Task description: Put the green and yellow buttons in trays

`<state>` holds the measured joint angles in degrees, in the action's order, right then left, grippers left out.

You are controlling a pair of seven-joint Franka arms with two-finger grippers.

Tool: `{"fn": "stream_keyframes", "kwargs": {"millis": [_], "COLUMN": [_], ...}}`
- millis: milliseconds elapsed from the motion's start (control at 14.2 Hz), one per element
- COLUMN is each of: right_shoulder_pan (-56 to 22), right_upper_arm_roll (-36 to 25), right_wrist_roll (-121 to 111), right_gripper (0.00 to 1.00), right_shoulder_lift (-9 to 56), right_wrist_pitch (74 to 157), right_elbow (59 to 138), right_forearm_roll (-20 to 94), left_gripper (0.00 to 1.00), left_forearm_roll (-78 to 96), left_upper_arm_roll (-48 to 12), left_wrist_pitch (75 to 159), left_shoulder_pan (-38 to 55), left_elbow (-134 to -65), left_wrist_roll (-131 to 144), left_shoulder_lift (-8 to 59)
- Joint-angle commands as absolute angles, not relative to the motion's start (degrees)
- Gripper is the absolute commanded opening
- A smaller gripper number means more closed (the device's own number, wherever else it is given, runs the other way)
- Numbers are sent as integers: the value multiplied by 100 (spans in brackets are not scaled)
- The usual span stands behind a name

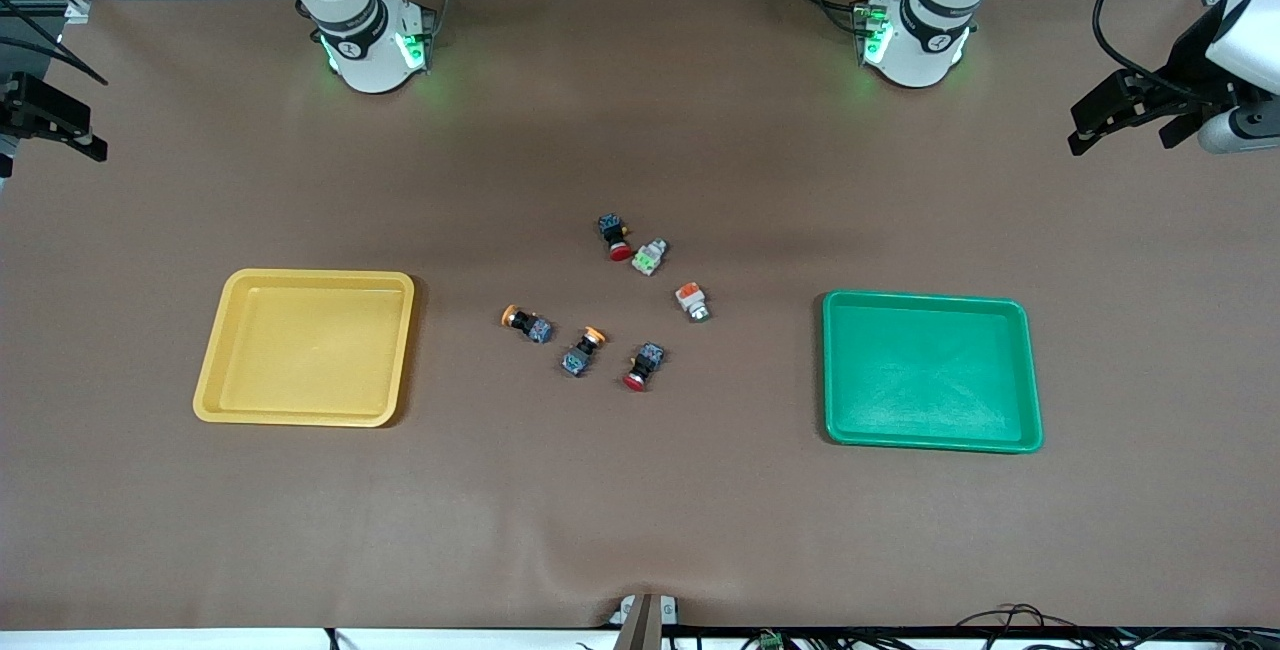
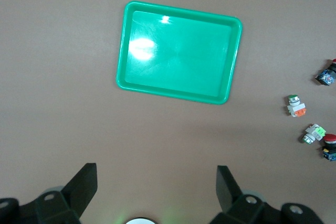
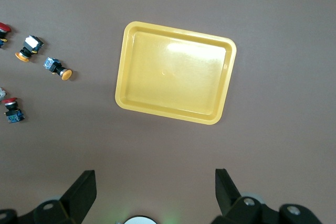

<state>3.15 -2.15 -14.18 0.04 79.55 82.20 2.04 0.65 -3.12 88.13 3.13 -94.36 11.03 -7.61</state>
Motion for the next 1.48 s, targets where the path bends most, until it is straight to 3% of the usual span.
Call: {"fn": "stream_keyframes", "kwargs": {"millis": [0, 632, 1194, 1405], "right_shoulder_pan": [361, 387, 562, 563], "right_upper_arm_roll": [-167, -176, -193, -193], "right_wrist_roll": [-1362, -1362, -1397, -1389], "right_gripper": [100, 100, 100, 100], "right_shoulder_lift": [-9, 35, 79, 79], "right_wrist_pitch": [7910, 7910, 7919, 7919], "right_elbow": [8218, 8218, 8191, 8191], "right_forearm_roll": [229, 229, 290, 299], "left_gripper": [100, 100, 100, 100], "left_forearm_roll": [-131, -290, -246, -193], "left_upper_arm_roll": [-456, -475, -492, -571], "left_wrist_pitch": [8483, 8455, 8666, 9385], "left_shoulder_pan": [282, 290, 781, 1185], "left_elbow": [-9203, -8710, -8430, -8743], "left_wrist_roll": [1142, 1117, 1616, 2412], "left_shoulder_lift": [-677, -220, 764, 1107]}}
